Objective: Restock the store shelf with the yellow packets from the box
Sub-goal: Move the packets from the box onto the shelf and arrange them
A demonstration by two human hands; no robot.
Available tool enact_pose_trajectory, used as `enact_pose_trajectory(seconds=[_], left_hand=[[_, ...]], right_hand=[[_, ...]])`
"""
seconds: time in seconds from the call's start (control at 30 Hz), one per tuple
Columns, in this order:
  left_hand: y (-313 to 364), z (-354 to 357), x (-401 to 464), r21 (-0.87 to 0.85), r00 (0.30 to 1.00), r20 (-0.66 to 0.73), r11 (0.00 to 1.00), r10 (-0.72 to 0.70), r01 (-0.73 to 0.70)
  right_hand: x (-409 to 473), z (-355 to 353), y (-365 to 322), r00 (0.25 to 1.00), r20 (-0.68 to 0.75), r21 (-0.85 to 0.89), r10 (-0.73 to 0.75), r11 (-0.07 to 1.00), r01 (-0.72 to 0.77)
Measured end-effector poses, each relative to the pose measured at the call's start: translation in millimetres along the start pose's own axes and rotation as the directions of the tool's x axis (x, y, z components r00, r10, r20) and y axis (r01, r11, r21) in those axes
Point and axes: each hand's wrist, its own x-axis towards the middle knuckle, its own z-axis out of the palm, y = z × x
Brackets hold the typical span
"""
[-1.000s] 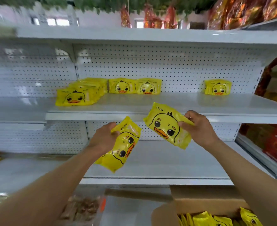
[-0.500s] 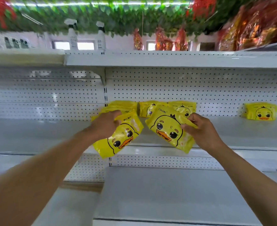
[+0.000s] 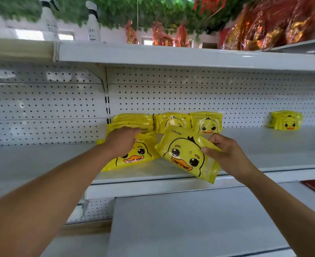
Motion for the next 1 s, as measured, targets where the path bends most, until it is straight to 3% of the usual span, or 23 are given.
enact_pose_trajectory(seconds=[0.13,0.27,0.47,0.63,0.9,1.0], left_hand=[[-5.3,1.0,9.4,-0.122,0.998,-0.057,0.992,0.024,-0.031],[-15.0,-4.5,14.5,-0.344,0.998,-0.022,0.937,0.061,-0.065],[-13.7,-2.2,10.4,-0.514,0.993,0.050,0.855,0.111,-0.069],[-15.3,-12.4,8.6,-0.590,0.994,0.107,0.804,-0.005,0.068],[-13.7,-23.7,11.5,-0.577,0.990,0.140,0.814,0.017,0.068],[-14.7,-24.3,10.8,-0.583,0.991,0.130,0.810,0.010,0.068]], right_hand=[[6.6,10.5,-9.8,0.989,0.144,0.022,-0.023,1.000,0.020],[15.7,30.6,-20.6,0.954,0.293,0.037,-0.062,0.998,0.054],[27.4,54.1,-27.8,0.890,0.451,0.080,-0.061,0.996,0.028],[34.8,59.0,-20.8,0.873,0.487,0.054,-0.031,0.999,0.005],[48.3,82.2,-27.4,0.861,0.506,0.032,-0.048,0.999,0.037],[50.0,96.5,-21.9,0.896,0.438,-0.042,-0.072,0.994,0.100]])
